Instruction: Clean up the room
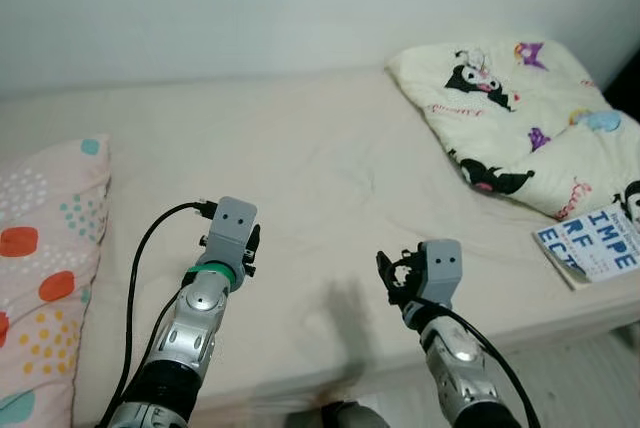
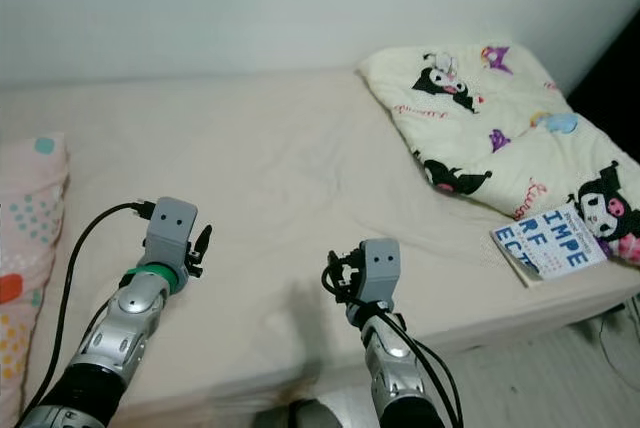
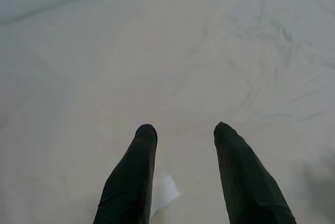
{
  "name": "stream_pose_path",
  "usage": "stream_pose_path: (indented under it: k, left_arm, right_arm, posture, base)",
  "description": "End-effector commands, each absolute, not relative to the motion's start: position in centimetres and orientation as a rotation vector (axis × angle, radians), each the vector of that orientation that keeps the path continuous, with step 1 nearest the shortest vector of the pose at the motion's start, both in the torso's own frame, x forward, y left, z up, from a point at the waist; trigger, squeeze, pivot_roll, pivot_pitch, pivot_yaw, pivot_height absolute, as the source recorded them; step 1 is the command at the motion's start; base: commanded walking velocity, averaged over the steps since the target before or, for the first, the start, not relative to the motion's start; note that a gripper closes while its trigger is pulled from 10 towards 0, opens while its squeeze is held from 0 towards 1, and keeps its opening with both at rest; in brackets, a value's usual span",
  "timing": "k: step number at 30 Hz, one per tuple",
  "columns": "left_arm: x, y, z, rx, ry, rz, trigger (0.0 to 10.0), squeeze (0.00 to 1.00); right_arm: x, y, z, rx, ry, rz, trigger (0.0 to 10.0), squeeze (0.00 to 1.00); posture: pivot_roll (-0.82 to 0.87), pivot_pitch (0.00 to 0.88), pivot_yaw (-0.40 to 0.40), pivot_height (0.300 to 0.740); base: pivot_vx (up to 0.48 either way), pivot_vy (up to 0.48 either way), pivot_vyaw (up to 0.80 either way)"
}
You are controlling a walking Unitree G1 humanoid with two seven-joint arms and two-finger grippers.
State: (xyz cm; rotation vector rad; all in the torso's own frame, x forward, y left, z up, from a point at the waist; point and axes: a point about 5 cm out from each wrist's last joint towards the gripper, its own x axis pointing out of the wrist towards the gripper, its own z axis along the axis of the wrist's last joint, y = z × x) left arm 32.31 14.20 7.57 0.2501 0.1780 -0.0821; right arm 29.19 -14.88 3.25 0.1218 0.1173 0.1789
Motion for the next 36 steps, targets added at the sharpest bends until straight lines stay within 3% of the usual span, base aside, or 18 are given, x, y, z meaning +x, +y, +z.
stream_pose_path:
  k: [1,29,36]
  left_arm:
    - [31.84,14.22,6.92,0.247,0.199,-0.085,10.0,0.0]
    - [31.84,14.31,6.84,0.253,0.201,-0.08,10.0,0.0]
    - [31.79,14.0,6.79,0.229,0.207,-0.116,10.0,0.0]
  right_arm:
    - [28.65,-15.01,2.6,0.12,0.142,0.174,10.0,0.0]
    - [28.6,-15.03,2.59,0.119,0.137,0.171,10.0,0.0]
    - [28.9,-14.85,3.34,0.099,0.097,0.186,10.0,0.0]
  posture:
    - [0.02,0.08,0.044,0.74]
    - [0.01,0.078,0.045,0.74]
    - [0.01,0.073,0.044,0.74]
  base:
    - [-0.48,0.0,0.0]
    - [-0.464,0.0,0.0]
    - [-0.052,0.0,0.0]
